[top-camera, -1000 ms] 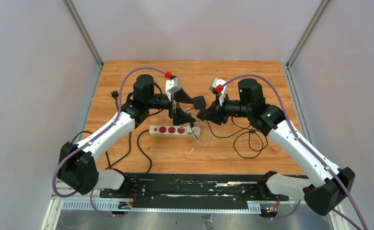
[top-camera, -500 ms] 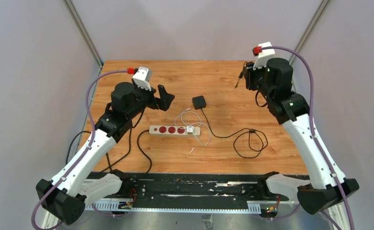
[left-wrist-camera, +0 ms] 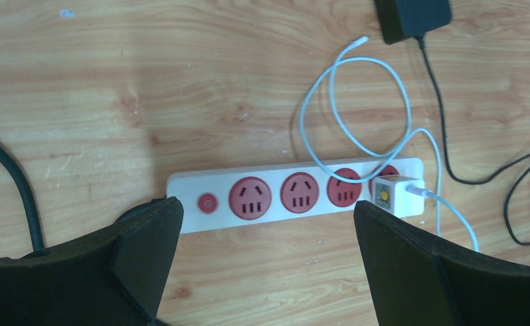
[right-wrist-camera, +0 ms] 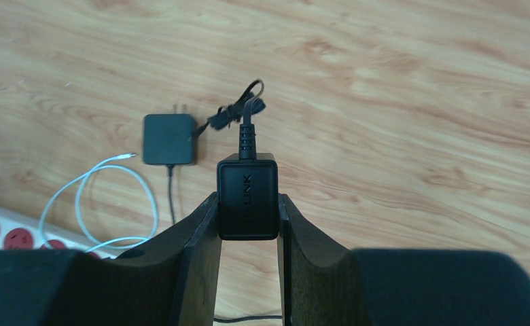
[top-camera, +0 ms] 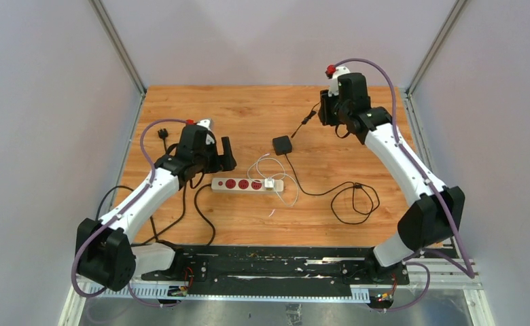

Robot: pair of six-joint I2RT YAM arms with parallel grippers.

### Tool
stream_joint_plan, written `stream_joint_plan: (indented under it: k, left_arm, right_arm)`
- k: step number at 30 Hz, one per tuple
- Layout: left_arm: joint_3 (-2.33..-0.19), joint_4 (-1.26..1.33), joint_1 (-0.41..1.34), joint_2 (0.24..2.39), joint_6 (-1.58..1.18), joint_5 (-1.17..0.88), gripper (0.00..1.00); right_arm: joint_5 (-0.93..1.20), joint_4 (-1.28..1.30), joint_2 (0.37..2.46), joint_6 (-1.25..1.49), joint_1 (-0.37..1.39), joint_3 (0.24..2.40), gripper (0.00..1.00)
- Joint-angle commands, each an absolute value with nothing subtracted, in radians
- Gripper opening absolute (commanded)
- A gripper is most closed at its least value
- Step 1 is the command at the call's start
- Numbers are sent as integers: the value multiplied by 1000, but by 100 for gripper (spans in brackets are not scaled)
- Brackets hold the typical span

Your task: Insert the plug

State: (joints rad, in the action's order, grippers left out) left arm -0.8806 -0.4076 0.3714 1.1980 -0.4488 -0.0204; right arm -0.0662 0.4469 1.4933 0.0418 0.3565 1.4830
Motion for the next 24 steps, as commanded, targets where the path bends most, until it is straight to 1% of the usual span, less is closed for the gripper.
stream_joint_plan:
  k: [1, 5, 11, 15, 16, 17, 20, 24]
  left_arm:
    - [-850, -430, 328, 1234, -490, -61, 100]
    - [-816, -423, 312, 1248, -510, -75, 100]
    - [-785, -430, 302, 1229, -517, -54, 100]
    - [-763, -430, 294, 1207, -528, -38, 100]
    - [-757, -431, 291, 1201, -531, -35, 100]
    - [-749, -430, 289, 1196, -534, -30, 100]
    - [-721, -422, 280, 1176, -549, -26, 100]
    - [-673, -413, 265, 1144, -570, -35, 99]
  right_arm:
    - [108, 379, 1557, 134, 362, 1505, 0]
    - [129, 341, 1635, 145, 425, 1523, 0]
    - [224, 300, 1744, 106, 530, 1567, 0]
    - [416, 247, 1778, 40, 580, 1550, 0]
    - [511, 234, 1784, 12, 591, 1543, 0]
    - [563, 231, 1787, -25, 602, 1535, 0]
    - [658, 210, 1785, -133, 636, 1491, 0]
    - [770, 176, 1781, -189, 649, 1416, 0]
